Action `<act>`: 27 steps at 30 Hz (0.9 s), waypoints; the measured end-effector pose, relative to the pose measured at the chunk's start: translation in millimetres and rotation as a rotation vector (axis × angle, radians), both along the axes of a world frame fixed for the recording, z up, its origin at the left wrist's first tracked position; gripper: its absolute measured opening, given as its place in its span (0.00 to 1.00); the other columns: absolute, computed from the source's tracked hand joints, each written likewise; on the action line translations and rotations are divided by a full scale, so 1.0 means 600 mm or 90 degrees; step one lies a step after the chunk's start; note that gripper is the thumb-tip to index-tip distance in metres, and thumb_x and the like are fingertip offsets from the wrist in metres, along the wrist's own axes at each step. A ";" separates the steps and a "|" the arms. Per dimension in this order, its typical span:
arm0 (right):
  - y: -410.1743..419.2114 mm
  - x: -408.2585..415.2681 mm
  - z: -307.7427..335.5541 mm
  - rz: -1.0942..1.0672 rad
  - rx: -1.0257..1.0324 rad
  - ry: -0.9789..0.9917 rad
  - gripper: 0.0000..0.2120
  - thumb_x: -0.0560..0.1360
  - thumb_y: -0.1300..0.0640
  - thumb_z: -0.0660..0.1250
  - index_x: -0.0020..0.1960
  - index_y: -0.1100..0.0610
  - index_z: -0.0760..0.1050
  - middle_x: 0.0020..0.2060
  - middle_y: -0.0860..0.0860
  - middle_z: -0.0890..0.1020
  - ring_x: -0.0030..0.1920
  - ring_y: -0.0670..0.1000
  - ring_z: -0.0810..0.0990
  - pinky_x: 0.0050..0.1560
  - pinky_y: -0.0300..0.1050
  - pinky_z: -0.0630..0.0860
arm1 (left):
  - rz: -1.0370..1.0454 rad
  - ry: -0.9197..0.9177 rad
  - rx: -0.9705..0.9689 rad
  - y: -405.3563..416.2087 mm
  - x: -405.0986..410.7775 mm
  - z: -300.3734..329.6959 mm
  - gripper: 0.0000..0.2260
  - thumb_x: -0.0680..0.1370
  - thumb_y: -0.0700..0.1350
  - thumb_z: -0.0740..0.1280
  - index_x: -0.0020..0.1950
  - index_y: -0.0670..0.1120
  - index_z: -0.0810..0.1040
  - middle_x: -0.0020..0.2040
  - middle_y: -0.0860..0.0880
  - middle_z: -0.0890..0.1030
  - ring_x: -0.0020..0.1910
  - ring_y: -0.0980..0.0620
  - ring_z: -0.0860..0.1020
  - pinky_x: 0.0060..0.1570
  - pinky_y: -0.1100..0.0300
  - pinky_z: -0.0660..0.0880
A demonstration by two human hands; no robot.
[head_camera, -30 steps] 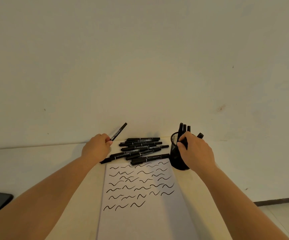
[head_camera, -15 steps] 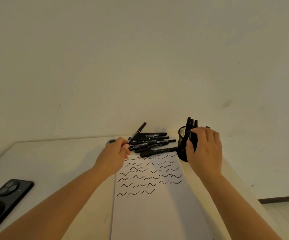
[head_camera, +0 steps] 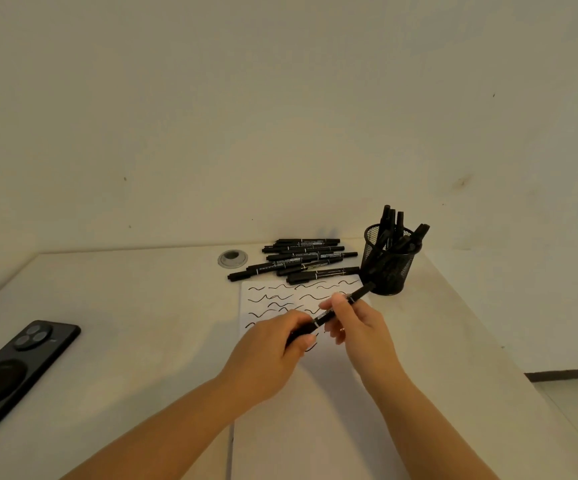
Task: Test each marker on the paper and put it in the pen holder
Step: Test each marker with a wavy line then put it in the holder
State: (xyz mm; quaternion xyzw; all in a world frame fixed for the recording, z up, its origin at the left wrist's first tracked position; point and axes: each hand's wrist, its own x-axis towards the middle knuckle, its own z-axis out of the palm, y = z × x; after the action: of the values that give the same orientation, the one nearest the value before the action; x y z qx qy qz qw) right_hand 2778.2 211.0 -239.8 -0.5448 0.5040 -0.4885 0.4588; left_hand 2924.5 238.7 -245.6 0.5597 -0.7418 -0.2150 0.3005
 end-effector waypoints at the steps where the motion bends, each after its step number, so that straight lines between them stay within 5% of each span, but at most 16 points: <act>1: 0.001 -0.002 0.001 -0.027 0.022 -0.031 0.13 0.78 0.51 0.60 0.40 0.53 0.79 0.24 0.46 0.78 0.27 0.40 0.75 0.30 0.32 0.71 | 0.012 0.004 0.000 0.001 0.004 -0.001 0.05 0.78 0.51 0.60 0.51 0.57 0.74 0.37 0.59 0.78 0.37 0.61 0.75 0.38 0.64 0.70; 5: 0.003 0.000 0.002 -0.071 0.074 -0.092 0.14 0.77 0.50 0.60 0.39 0.54 0.79 0.23 0.46 0.78 0.26 0.40 0.75 0.27 0.32 0.72 | 0.037 0.005 -0.001 0.005 0.012 0.000 0.04 0.77 0.53 0.62 0.45 0.58 0.76 0.33 0.58 0.76 0.33 0.60 0.73 0.36 0.62 0.70; 11: 0.012 0.011 0.003 -0.009 0.055 -0.002 0.15 0.77 0.51 0.60 0.36 0.56 0.77 0.20 0.47 0.76 0.23 0.41 0.72 0.30 0.36 0.69 | 0.031 -0.025 0.029 0.019 0.003 0.013 0.09 0.78 0.52 0.60 0.38 0.58 0.74 0.33 0.60 0.79 0.34 0.57 0.76 0.38 0.58 0.73; 16: 0.011 0.011 0.009 0.010 0.063 0.000 0.17 0.78 0.51 0.59 0.35 0.58 0.75 0.18 0.47 0.71 0.21 0.42 0.67 0.25 0.33 0.65 | 0.005 0.123 0.160 0.022 -0.001 0.034 0.14 0.78 0.47 0.60 0.32 0.55 0.76 0.25 0.59 0.78 0.27 0.62 0.73 0.37 0.66 0.71; 21: -0.022 -0.051 0.036 -0.174 0.074 -0.252 0.15 0.79 0.55 0.57 0.34 0.57 0.71 0.17 0.46 0.67 0.18 0.43 0.64 0.26 0.38 0.62 | -0.032 0.213 0.288 0.035 0.039 0.032 0.17 0.79 0.45 0.59 0.31 0.52 0.76 0.25 0.55 0.77 0.27 0.60 0.72 0.32 0.71 0.68; 24: -0.025 -0.092 0.029 -0.187 -0.004 -0.048 0.13 0.77 0.51 0.60 0.36 0.54 0.74 0.19 0.46 0.74 0.22 0.42 0.69 0.27 0.36 0.66 | 0.068 0.197 0.198 0.036 0.071 0.013 0.16 0.80 0.43 0.58 0.34 0.50 0.76 0.27 0.55 0.79 0.27 0.60 0.74 0.31 0.70 0.68; 27: -0.008 -0.071 0.010 -0.055 -0.010 0.006 0.08 0.75 0.56 0.64 0.39 0.55 0.77 0.26 0.48 0.82 0.27 0.44 0.78 0.26 0.35 0.71 | 0.122 0.125 0.078 0.026 0.074 0.000 0.12 0.80 0.45 0.57 0.39 0.50 0.76 0.34 0.60 0.82 0.34 0.62 0.78 0.38 0.67 0.72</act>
State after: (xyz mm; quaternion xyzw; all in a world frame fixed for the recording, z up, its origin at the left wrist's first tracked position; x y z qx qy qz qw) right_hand 2735.7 205.9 -233.9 -0.5281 0.5256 -0.5093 0.4307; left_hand 2968.7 254.4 -245.4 0.6212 -0.6376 -0.2842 0.3561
